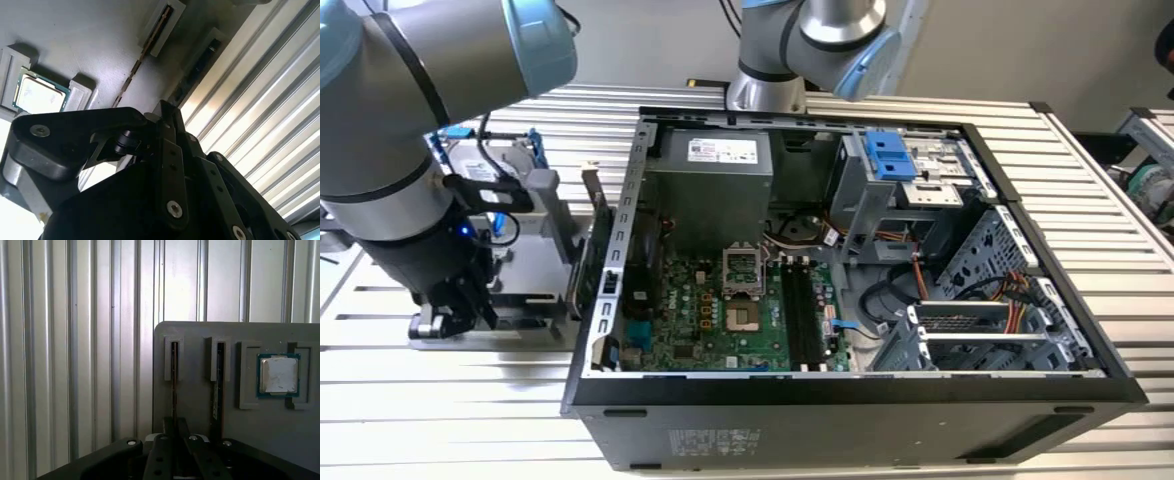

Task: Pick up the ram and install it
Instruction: 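Pick up the ram and move it above insertion slot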

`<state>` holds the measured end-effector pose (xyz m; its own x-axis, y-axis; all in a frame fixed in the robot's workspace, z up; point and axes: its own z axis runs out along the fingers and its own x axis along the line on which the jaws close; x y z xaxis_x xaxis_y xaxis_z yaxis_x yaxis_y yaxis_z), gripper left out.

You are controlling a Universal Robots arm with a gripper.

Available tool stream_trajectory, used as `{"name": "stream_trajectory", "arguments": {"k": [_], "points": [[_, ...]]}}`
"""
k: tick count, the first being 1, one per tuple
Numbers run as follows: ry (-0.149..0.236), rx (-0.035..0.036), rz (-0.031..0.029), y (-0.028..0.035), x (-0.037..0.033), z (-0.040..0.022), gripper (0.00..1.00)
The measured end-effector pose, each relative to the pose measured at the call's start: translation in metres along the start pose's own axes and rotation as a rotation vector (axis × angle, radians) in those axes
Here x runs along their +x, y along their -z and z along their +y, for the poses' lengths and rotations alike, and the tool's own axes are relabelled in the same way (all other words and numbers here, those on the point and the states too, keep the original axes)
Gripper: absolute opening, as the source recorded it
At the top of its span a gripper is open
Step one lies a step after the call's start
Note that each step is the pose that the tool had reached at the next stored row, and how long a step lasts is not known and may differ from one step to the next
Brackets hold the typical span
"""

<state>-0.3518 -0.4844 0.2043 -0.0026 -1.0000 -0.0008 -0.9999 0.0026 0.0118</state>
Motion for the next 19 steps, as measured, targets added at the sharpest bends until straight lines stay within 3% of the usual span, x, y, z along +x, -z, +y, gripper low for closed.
{"name": "stream_trajectory", "arguments": {"k": [10,17,19], "points": [[0.0,-0.0002,-0.0003,0.0313,0.0,0.0004,0.0],[0.0,-0.0002,-0.005,0.0372,0.0,0.0004,0.0],[0.0,-0.0002,-0.0058,0.0414,0.0,0.0005,0.0]]}}
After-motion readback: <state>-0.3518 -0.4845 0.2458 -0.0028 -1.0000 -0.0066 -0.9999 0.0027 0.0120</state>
